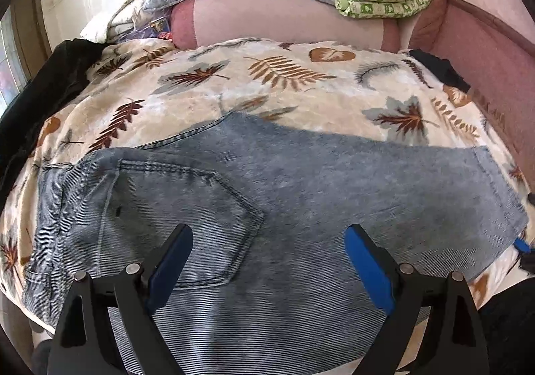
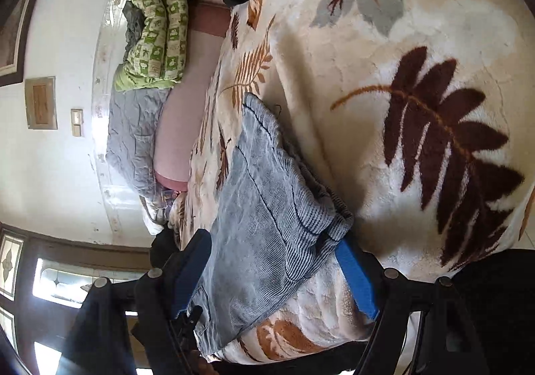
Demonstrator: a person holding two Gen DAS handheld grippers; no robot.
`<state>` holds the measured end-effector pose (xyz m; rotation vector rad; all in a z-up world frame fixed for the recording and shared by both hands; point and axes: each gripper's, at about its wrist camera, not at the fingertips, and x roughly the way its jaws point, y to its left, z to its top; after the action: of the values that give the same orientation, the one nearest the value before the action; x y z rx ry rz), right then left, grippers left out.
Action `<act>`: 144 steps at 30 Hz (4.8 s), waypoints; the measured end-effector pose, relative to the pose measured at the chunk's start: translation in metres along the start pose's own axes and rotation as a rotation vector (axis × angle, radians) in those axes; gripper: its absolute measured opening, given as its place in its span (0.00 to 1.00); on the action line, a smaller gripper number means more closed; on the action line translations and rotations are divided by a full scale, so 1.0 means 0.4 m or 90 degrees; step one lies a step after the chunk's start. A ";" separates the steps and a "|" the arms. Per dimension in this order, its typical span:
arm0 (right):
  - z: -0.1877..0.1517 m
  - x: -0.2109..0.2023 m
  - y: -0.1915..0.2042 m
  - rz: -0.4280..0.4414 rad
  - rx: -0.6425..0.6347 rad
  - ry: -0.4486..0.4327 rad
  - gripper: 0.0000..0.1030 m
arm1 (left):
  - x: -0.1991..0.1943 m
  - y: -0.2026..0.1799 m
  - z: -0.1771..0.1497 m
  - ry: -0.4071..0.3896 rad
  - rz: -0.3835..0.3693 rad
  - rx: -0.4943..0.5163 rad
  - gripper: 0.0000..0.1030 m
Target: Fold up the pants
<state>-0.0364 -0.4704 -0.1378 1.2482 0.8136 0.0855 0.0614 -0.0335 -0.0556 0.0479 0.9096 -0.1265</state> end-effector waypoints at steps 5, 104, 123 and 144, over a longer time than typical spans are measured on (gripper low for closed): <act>0.010 0.006 0.007 -0.013 0.006 0.003 0.76 | 0.000 -0.050 0.019 0.007 -0.012 -0.003 0.90; -0.131 0.392 0.411 0.148 -0.165 0.317 0.75 | -0.031 -0.094 0.000 0.051 -0.025 -0.016 0.98; -0.051 0.519 0.452 0.064 -0.213 0.312 0.78 | 0.028 -0.069 -0.053 0.092 -0.040 -0.014 1.00; -0.139 0.532 0.301 0.012 -0.148 0.357 0.84 | 0.054 -0.073 -0.073 0.085 0.004 0.025 1.00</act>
<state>0.1283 -0.2816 -0.1447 1.0183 1.2338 0.5491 0.0478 -0.0618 -0.0903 0.0968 1.0400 -0.1364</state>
